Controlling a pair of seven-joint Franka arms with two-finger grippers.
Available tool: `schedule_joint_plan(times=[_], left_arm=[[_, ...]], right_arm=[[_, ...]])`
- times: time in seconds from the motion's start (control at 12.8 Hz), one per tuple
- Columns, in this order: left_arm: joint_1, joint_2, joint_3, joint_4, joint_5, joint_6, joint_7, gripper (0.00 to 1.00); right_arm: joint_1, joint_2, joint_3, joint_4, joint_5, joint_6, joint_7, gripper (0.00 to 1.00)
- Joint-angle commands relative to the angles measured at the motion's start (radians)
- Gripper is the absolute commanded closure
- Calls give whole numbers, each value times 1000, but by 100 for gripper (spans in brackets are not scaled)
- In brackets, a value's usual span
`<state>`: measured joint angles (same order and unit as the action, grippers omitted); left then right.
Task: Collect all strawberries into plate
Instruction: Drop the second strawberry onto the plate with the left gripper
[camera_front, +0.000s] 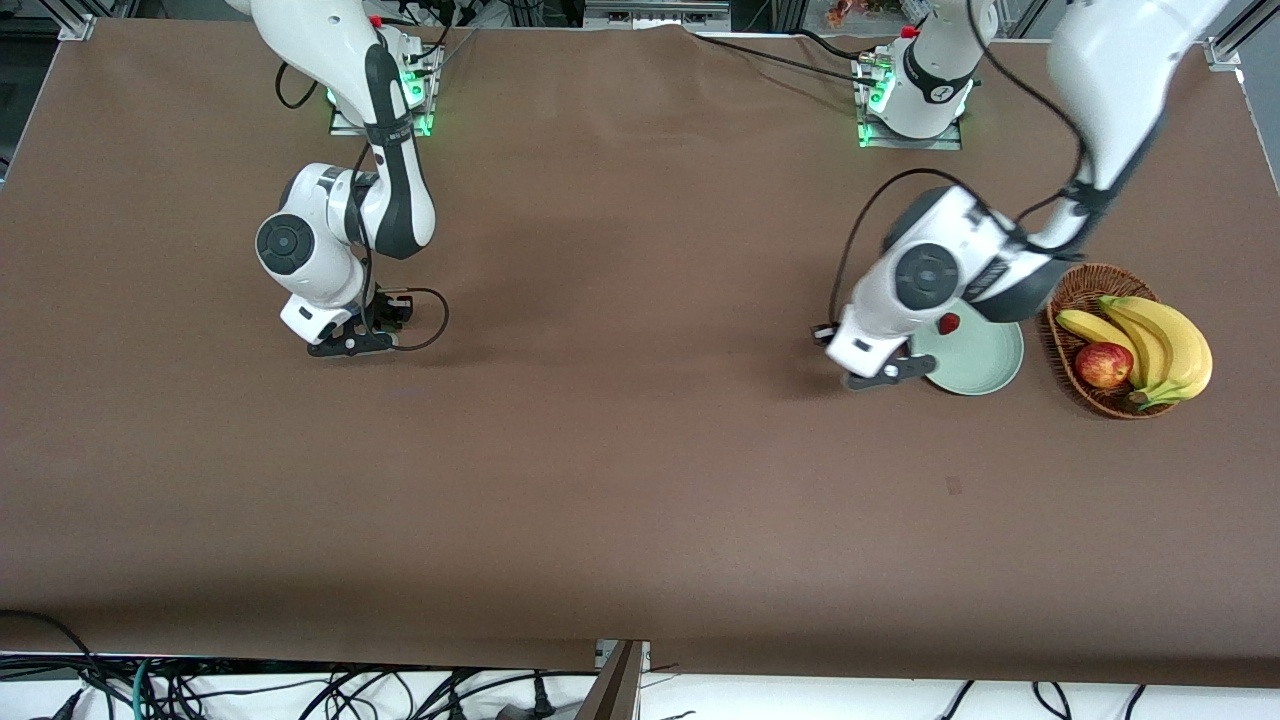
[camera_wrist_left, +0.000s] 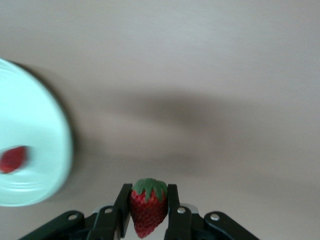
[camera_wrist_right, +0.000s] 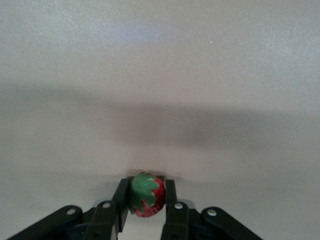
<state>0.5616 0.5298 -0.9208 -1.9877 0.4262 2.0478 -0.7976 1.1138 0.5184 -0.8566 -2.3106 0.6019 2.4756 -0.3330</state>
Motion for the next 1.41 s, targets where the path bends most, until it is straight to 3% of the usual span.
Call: schedule_joint_plan(times=[0.0, 0.16, 0.47, 0.86, 0.94, 1.02, 1.1, 1.25, 1.33], left_arm=[[190, -13, -75, -14, -14, -60, 194, 91], [227, -2, -40, -16, 34, -51, 282, 91], [279, 48, 65, -17, 149, -14, 417, 90], [281, 88, 115, -20, 184, 40, 463, 85], [281, 90, 115, -20, 186, 40, 465, 73], [279, 90, 115, -20, 186, 41, 468, 29], [276, 90, 115, -20, 186, 40, 481, 0], [277, 81, 112, -17, 186, 32, 491, 0], [280, 76, 109, -16, 184, 28, 495, 0]], right_arm=[[15, -11, 22, 61, 96, -9, -17, 81], [18, -9, 62, 144, 128, -30, 73, 80], [18, 57, 212, 385, 128, -50, 455, 80], [18, 259, 405, 748, 127, -35, 1080, 78], [20, 306, 441, 823, 121, 6, 1188, 77], [24, 351, 470, 880, 118, 61, 1285, 72], [46, 386, 482, 917, 114, 107, 1355, 71], [99, 443, 487, 944, 118, 210, 1437, 64], [130, 468, 488, 947, 118, 274, 1485, 51]])
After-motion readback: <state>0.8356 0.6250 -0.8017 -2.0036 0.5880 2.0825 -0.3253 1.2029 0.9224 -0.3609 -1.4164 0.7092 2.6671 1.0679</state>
